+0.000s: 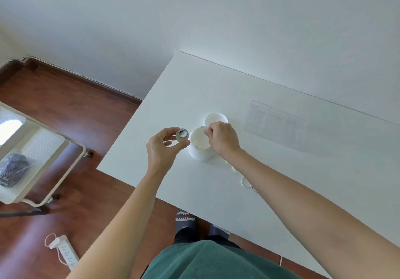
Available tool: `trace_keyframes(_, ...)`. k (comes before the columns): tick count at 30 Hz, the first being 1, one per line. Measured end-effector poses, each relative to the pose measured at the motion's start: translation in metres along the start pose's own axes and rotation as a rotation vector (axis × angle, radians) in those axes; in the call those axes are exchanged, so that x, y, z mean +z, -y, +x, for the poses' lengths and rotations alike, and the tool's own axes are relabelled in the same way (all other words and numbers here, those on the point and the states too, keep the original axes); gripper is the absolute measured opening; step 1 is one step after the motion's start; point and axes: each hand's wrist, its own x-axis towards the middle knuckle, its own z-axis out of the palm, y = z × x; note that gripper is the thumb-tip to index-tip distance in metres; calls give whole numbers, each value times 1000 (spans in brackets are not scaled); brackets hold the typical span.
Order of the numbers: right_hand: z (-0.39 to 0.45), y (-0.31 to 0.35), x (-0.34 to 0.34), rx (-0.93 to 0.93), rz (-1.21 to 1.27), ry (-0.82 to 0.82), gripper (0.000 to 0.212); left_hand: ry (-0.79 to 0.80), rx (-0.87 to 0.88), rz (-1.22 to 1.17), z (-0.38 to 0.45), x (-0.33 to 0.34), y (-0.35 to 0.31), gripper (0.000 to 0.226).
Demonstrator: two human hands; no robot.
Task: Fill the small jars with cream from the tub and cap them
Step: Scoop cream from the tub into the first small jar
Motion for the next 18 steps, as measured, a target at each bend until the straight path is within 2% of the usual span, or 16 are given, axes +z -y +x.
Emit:
trace_keyframes(4, 1, 0, -4, 98, 77, 7, 33, 8, -6, -4, 0, 1, 1, 33)
trace_keyframes(13, 6, -17, -29, 346, 291, -16, 42, 37, -58, -38, 0, 4, -1, 32)
trace_keyframes(18, 6, -24, -49, 410, 483, -58, 32, 78, -80, -26, 2, 11, -4, 31)
